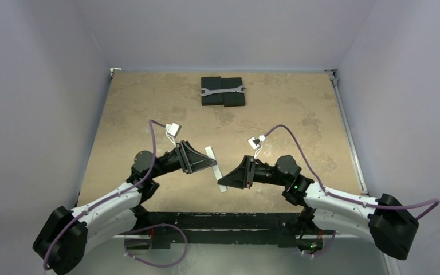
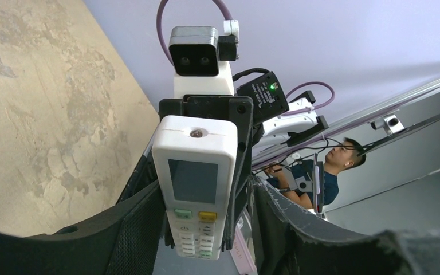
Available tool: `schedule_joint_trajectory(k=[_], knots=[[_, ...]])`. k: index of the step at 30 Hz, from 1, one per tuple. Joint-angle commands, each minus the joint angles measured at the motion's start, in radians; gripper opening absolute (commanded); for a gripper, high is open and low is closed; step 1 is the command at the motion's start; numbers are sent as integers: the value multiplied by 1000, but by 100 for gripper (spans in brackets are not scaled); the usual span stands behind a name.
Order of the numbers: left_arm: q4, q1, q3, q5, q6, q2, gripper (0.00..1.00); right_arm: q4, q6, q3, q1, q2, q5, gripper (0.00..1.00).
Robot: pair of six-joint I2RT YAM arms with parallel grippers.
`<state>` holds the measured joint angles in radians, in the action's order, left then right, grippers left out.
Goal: Load the batteries into the remote control
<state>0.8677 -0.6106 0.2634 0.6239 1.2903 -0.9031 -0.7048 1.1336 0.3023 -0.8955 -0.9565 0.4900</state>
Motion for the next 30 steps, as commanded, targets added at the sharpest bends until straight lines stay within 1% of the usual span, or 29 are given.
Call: schedule_joint_trajectory(k=[1,8,10,11,12,14,17,19,22,24,27,30], knots=[[86,4,-7,23,13,-13,50,-63,0,-3,4,-1,3,0],[108,5,-14,24,15,-32,26,-64,2,-3,4,-7,2,0],[111,5,-13,24,14,-35,6,-58,0,-3,4,-5,1,0],[110,5,-14,22,13,-37,0,-53,0,-3,4,-2,0,3],[110,5,-16,20,11,-39,0,-48,0,-3,4,1,-1,7],[115,5,-21,18,11,-48,0,-33,-3,-3,4,11,-9,23],[125,5,-19,15,13,-55,0,10,-23,2,4,43,-25,56],[121,4,-13,15,10,-59,0,56,-44,9,4,66,-41,67],[98,4,-2,17,-8,-63,0,176,-95,28,4,108,-100,80],[68,5,0,14,-26,-64,0,231,-119,37,4,136,-135,85],[7,5,12,10,-62,-65,0,343,-178,68,6,170,-181,90],[-123,5,44,-1,-136,-62,0,483,-245,119,6,190,-255,93]])
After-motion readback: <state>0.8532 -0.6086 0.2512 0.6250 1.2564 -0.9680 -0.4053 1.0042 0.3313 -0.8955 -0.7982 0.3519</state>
